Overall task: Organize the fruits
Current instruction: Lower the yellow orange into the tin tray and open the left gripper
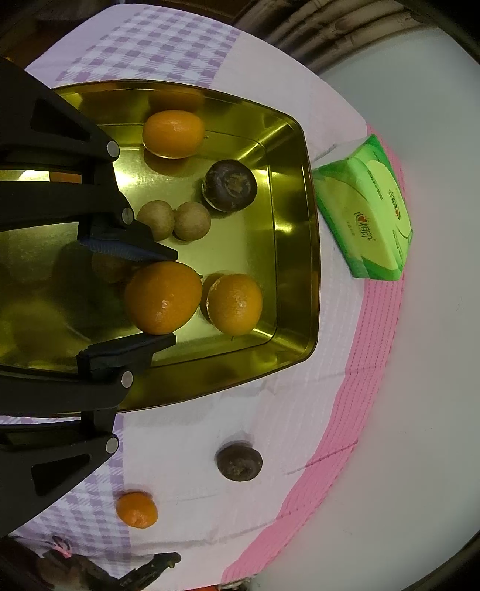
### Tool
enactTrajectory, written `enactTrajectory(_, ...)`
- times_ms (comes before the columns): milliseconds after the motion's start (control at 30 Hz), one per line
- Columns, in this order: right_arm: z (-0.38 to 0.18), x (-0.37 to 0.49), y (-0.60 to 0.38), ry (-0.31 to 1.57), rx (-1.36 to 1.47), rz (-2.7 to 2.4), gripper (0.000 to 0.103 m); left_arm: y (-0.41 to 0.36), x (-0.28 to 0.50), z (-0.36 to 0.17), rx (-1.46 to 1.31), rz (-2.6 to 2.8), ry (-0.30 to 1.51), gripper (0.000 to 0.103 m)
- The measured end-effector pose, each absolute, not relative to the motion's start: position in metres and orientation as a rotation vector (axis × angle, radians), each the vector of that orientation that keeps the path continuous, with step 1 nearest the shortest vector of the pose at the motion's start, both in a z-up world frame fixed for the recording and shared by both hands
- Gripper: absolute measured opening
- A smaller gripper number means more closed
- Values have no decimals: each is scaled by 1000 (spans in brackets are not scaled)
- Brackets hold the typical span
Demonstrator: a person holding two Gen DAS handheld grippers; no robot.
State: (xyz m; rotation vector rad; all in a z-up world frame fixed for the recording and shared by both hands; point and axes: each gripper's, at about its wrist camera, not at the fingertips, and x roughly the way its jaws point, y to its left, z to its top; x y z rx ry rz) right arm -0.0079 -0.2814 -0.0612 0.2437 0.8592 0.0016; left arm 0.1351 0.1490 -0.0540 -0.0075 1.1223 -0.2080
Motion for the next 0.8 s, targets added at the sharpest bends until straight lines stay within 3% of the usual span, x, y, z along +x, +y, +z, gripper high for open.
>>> enactTrajectory(800,-62,-8,-279,859,245,0,41,152,139,-62,29,-167,1137,39)
